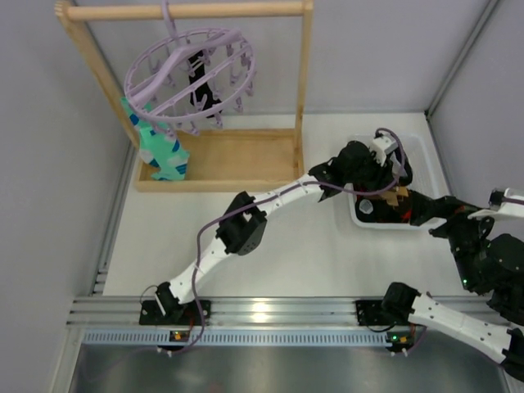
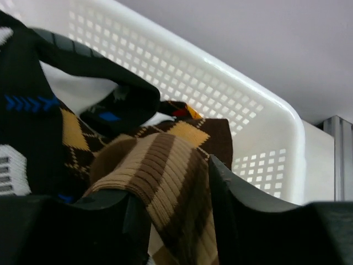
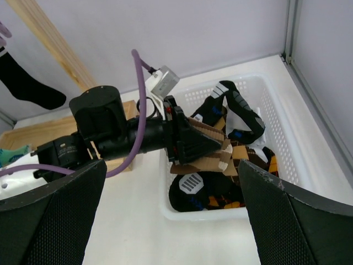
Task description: Remove the socks clipped to the hanger
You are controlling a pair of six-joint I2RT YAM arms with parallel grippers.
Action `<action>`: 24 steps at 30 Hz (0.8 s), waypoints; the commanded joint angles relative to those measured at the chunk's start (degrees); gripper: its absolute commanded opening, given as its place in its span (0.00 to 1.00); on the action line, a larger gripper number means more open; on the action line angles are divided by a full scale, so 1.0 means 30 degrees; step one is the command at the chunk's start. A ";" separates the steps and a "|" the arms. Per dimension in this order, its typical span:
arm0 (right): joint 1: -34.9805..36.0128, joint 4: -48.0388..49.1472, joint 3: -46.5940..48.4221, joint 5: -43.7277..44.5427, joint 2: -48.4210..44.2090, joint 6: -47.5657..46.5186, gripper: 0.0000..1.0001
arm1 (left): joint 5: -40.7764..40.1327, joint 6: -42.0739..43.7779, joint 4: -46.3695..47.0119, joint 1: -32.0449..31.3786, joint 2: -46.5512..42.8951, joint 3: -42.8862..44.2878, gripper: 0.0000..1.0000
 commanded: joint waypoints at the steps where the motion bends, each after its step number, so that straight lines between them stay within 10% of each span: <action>1: 0.0085 -0.0435 -0.0429 -0.0287 -0.0207 0.0189 0.99 | -0.1270 0.2199 -0.2533 -0.0731 -0.0790 0.1764 0.48; 15: 0.0114 0.0357 -0.0870 -0.1401 0.0290 0.0217 0.99 | -0.7249 0.5044 -0.6467 -0.0790 -0.3602 0.1003 0.98; 24: 0.0085 0.1175 -0.0781 -0.1928 0.0350 -0.0192 0.99 | -1.2166 0.3377 -0.6410 -0.0790 -0.9221 -0.5715 0.98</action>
